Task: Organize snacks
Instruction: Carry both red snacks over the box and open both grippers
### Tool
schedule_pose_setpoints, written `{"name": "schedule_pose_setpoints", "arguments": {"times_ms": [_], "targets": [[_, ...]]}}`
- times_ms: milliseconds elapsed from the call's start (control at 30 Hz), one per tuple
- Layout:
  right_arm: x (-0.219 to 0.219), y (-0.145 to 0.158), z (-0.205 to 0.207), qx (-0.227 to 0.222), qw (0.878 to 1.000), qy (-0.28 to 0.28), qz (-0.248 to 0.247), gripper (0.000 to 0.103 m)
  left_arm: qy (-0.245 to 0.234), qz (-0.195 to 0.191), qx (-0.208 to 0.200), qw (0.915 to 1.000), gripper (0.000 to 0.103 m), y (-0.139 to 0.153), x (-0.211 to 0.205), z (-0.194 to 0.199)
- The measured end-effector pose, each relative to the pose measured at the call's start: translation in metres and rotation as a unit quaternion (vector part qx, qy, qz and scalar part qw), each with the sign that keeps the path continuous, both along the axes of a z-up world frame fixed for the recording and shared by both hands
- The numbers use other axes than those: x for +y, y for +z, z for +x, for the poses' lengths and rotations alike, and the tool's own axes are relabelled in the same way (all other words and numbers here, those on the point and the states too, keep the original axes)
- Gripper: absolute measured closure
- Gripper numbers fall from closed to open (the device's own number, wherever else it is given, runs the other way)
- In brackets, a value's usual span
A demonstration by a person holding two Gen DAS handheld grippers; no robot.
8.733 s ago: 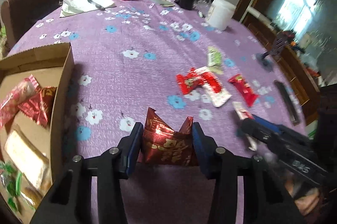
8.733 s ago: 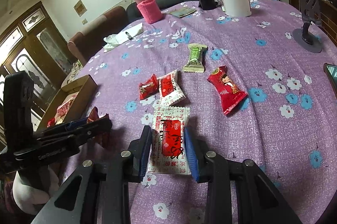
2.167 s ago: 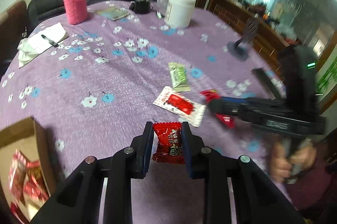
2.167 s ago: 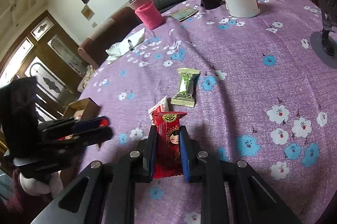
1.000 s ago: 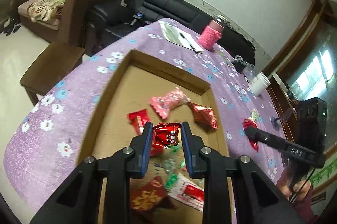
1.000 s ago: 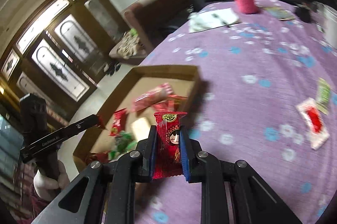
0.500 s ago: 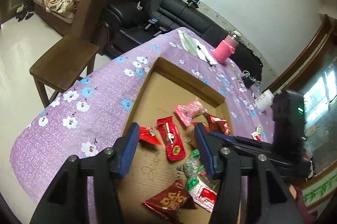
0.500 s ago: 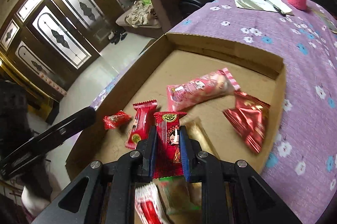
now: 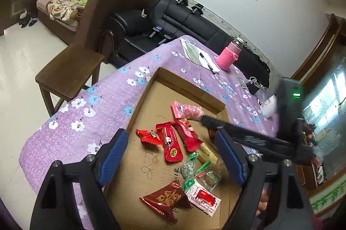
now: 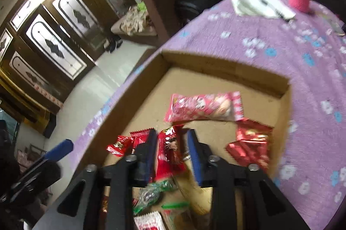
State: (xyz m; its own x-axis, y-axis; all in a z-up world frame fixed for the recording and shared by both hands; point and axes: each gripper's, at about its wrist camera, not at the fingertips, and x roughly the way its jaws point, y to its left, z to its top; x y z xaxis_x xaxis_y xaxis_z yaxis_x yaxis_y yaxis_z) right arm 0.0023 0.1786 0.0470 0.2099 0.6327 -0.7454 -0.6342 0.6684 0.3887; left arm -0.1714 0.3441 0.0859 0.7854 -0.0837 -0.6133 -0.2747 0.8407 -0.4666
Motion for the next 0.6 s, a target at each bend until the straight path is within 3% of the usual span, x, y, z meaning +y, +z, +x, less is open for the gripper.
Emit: {"name": "schedule_pose_setpoints", "arguments": {"times_ms": [67, 200, 267, 433, 600], "targets": [[-0.016, 0.017, -0.007, -0.034, 0.999, -0.012, 0.004, 0.042, 0.004, 0.010, 0.003, 0.9999, 0.020, 0.002, -0.005, 0.001], [-0.054, 0.044, -0.022, -0.105, 0.993, -0.042, -0.017, 0.028, 0.014, 0.045, 0.001, 0.9989, 0.020, 0.010, -0.020, 0.001], [-0.074, 0.052, -0.027, -0.139, 0.988, -0.058, -0.035, 0.014, 0.017, 0.077, 0.001, 0.9969, 0.018, 0.015, -0.031, 0.001], [-0.128, 0.060, -0.041, -0.205, 0.973, -0.091, -0.061, 0.009, 0.020, 0.171, -0.004, 0.9850, 0.006, 0.031, -0.076, 0.005], [-0.181, 0.054, -0.050, -0.253, 0.954, -0.111, -0.117, 0.004, -0.029, 0.210, -0.005, 0.9774, 0.005, 0.037, -0.124, 0.020]]}}
